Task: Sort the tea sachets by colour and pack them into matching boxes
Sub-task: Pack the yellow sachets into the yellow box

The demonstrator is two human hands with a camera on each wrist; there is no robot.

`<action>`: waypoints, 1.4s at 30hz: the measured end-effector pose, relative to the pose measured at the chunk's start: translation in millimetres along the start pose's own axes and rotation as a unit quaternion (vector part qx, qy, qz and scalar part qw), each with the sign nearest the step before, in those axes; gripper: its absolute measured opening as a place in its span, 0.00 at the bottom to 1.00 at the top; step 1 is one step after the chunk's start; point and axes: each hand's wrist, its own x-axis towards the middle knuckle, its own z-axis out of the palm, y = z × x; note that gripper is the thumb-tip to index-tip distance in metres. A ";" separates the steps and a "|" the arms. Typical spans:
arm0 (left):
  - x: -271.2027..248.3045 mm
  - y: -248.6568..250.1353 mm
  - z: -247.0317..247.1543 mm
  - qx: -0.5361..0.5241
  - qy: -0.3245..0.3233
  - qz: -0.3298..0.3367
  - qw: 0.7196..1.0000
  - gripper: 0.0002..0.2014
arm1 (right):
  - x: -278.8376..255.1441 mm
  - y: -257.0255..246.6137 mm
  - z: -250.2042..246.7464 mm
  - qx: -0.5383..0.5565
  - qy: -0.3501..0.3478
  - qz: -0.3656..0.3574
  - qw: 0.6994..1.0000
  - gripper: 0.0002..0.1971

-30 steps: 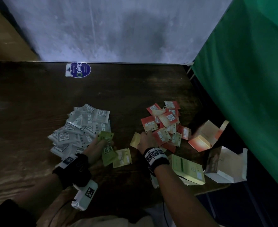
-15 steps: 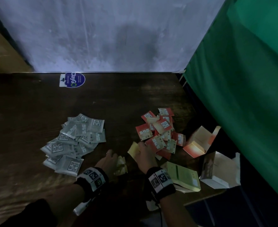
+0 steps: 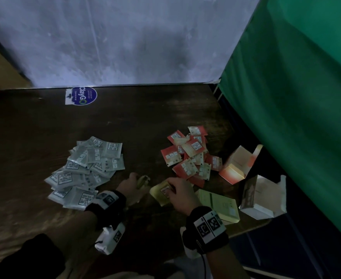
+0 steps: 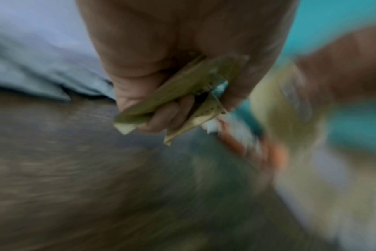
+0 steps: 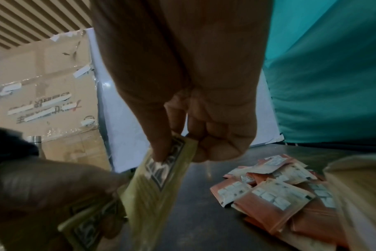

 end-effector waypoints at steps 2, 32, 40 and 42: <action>-4.9 2.7 -5.1 -0.088 -0.021 0.003 0.996 0.25 | -1.4 -2.2 -6.7 0.020 -0.045 -0.011 0.999 0.15; -51.7 64.8 -13.2 -0.375 -0.205 0.119 0.896 0.33 | -13.6 -16.1 -22.8 0.085 0.136 -0.212 0.964 0.44; -56.1 93.5 -13.6 0.038 0.017 0.246 0.968 0.33 | -42.9 8.1 -74.4 0.287 0.056 -0.044 0.955 0.17; -58.3 109.6 -7.5 0.105 0.031 0.299 0.948 0.35 | -49.1 3.4 -78.0 0.351 0.051 0.012 0.935 0.16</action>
